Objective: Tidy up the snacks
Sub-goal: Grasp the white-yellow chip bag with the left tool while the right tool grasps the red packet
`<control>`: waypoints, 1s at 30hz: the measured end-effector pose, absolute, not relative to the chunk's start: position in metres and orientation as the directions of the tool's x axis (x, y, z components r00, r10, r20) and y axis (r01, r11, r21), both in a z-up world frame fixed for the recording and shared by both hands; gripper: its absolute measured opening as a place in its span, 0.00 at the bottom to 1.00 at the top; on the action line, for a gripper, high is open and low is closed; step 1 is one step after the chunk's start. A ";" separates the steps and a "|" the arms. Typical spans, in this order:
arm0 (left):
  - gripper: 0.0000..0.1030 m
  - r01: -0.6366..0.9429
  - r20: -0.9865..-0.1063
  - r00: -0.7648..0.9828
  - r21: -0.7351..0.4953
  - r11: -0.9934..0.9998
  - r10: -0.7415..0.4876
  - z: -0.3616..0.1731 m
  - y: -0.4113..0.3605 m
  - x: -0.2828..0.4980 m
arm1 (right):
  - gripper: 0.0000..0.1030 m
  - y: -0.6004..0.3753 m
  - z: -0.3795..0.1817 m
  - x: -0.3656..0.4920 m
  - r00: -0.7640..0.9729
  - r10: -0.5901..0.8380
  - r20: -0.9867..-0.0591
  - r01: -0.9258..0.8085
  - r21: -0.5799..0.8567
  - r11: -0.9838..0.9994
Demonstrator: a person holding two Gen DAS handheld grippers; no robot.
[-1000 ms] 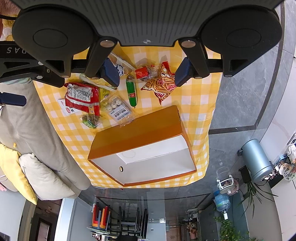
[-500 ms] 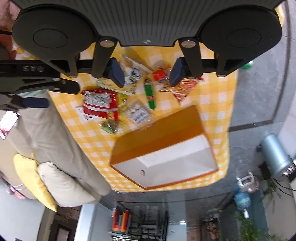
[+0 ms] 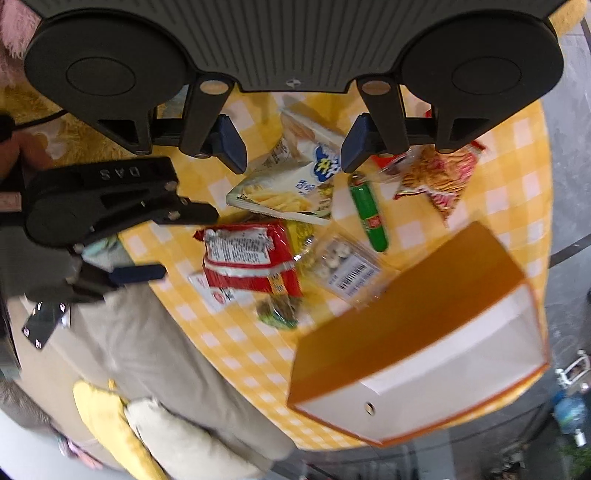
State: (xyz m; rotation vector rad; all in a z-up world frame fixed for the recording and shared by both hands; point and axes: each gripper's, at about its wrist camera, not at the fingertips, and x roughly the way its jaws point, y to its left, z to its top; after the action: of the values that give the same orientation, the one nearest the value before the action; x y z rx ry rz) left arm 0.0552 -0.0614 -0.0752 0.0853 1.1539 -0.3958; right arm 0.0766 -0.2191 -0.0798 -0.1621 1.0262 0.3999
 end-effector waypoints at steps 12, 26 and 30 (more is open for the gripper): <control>0.73 0.454 -0.960 0.245 -0.009 0.891 -0.135 -0.130 -0.090 0.081 | 0.87 -0.210 -0.133 0.116 0.435 0.224 -0.872 -0.544 -0.057 0.837; 0.66 0.496 -0.965 0.258 0.092 0.864 -0.046 -0.153 -0.115 0.085 | 0.75 -0.215 -0.156 0.128 0.457 0.272 -0.847 -0.475 0.027 0.880; 0.61 0.492 -0.961 0.272 0.099 0.865 -0.045 -0.151 -0.118 0.080 | 0.65 -0.214 -0.150 0.122 0.471 0.280 -0.836 -0.476 0.026 0.879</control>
State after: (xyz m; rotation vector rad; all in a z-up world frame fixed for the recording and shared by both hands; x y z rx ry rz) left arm 0.0798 -0.1178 -0.1507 0.4186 1.2513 -0.3754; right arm 0.1220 -0.2138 -0.1503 -0.2219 0.9765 0.4672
